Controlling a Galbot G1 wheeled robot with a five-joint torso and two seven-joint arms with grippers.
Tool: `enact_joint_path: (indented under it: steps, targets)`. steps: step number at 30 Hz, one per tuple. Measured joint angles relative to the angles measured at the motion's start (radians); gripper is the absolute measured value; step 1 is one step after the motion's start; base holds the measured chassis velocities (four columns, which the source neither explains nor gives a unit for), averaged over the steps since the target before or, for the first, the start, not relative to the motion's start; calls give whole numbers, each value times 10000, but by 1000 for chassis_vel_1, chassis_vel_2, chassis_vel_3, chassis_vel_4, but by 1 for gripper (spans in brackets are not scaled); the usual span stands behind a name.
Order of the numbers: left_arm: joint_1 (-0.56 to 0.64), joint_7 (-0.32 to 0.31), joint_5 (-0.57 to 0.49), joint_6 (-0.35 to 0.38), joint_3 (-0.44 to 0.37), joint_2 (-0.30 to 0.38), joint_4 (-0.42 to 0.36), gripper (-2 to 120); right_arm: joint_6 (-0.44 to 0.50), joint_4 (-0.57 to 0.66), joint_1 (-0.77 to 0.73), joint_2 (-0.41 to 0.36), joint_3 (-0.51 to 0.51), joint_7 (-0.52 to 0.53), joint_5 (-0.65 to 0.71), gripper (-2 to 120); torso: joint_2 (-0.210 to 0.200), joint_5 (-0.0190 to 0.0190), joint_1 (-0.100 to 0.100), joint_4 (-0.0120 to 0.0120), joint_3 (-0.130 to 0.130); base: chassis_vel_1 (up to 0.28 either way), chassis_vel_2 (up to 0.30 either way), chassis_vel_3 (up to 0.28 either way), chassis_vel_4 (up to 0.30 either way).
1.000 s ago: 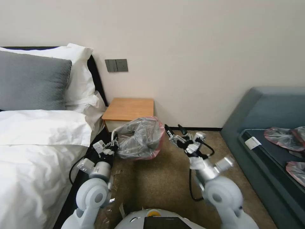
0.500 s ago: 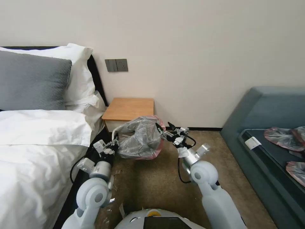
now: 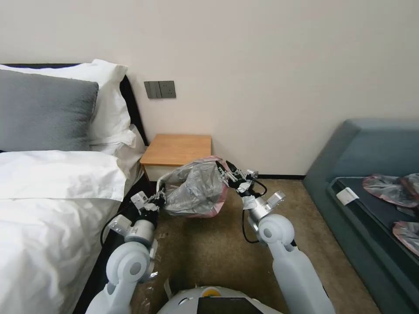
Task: Pick up the garbage bag from the table and place it over the trash can.
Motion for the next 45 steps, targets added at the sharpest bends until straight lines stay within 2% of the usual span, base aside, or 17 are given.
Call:
enact_joint_path:
  steps: [1, 4, 5, 8, 10, 14, 24, 45]
  targets:
    - [0, 0, 0, 0, 0, 0, 0, 8, 0, 0, 0, 0, 0, 0, 0, 52, 0, 0, 0, 0, 0, 0, 0, 0, 0]
    - [-43, 3, -47, 27, 16, -1, 66, 8, 80, 60, -61, 13, 18, 0, 13, 39, 0, 1, 1, 1, 0, 0, 0, 0, 0]
    - [-43, 3, -47, 27, 16, -1, 66, 8, 80, 60, -61, 13, 18, 0, 13, 39, 0, 1, 1, 1, 0, 0, 0, 0, 0]
    - [-49, 6, -76, 42, 34, -26, 83, 8, 165, 106, -153, 35, 61, -2, 16, 24, 0, 1, 0, 0, 0, 0, 0, 0, 0]
    - [-32, 5, -77, 42, 36, -30, 84, 8, 184, 148, -205, 54, 84, 4, 17, 20, 0, 1, 0, 0, 0, 0, 0, 0, 0]
    - [34, 8, -77, 43, 37, -36, 82, 8, 193, 365, -441, 237, 188, 111, 141, 2, 0, 1, 0, 0, 0, 0, 0, 0, 0]
    - [199, 36, -102, 30, 31, -63, -162, 8, 171, 346, -704, 350, 331, 266, 302, 0, 0, 1, 0, 1, 0, 0, 0, 0, 0]
    - [407, 67, -1382, 126, -131, -101, -880, 8, 704, -1243, -417, 171, 421, -438, -603, 0, 0, 2, 0, 1, 0, 0, 0, 0, 0]
